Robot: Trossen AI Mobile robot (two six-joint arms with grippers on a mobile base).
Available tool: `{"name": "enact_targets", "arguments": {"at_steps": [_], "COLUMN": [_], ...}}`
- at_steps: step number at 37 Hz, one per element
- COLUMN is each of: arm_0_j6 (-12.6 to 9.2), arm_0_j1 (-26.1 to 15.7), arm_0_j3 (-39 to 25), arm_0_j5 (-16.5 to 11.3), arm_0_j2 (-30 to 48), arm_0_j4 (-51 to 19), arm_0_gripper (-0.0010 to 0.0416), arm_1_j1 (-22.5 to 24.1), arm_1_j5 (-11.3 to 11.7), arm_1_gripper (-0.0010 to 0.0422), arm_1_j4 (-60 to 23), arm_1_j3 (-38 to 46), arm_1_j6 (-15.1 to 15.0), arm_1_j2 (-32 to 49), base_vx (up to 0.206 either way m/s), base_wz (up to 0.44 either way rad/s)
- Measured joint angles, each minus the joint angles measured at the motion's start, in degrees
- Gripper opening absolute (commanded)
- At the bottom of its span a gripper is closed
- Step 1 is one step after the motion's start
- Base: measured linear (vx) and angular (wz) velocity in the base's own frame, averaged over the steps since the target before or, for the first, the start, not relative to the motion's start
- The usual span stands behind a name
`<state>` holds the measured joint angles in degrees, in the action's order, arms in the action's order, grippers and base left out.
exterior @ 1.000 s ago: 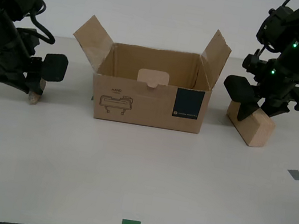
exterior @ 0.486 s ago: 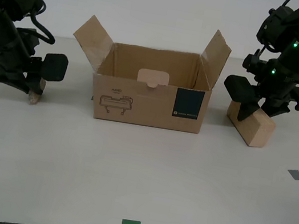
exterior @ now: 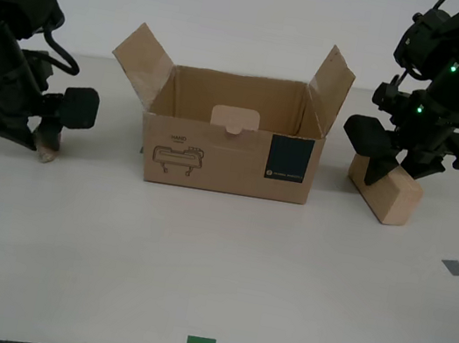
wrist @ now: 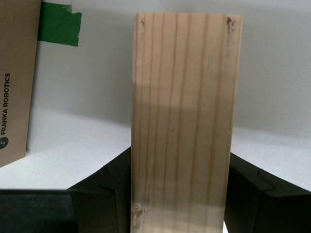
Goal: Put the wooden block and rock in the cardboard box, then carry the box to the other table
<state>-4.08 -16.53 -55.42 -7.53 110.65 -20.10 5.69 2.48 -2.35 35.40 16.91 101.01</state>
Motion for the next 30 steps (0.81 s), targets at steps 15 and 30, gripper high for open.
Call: {"name": "enact_targets", "arguments": {"at_steps": [15, 30], "arm_0_j6": [0.0, 0.0], "arm_0_j1": [-0.07, -0.09], "arm_0_j3": [0.0, 0.0], "arm_0_j5": [-0.02, -0.04], "arm_0_j2": [0.0, 0.0], "arm_0_j4": [0.02, 0.0], "arm_0_gripper": [-0.0001, -0.0001], "arm_1_j1": [-0.04, -0.07], "arm_1_j5": [0.02, 1.97], "arm_1_gripper": [0.0223, 0.0189], "arm_1_j4": [1.46, 1.9], "arm_1_j3": [0.04, 0.02], "arm_1_j6": [0.59, 0.61], "arm_1_j2": [-0.07, -0.07], "base_vx": [0.0, 0.0], "base_wz": [0.0, 0.0]}}
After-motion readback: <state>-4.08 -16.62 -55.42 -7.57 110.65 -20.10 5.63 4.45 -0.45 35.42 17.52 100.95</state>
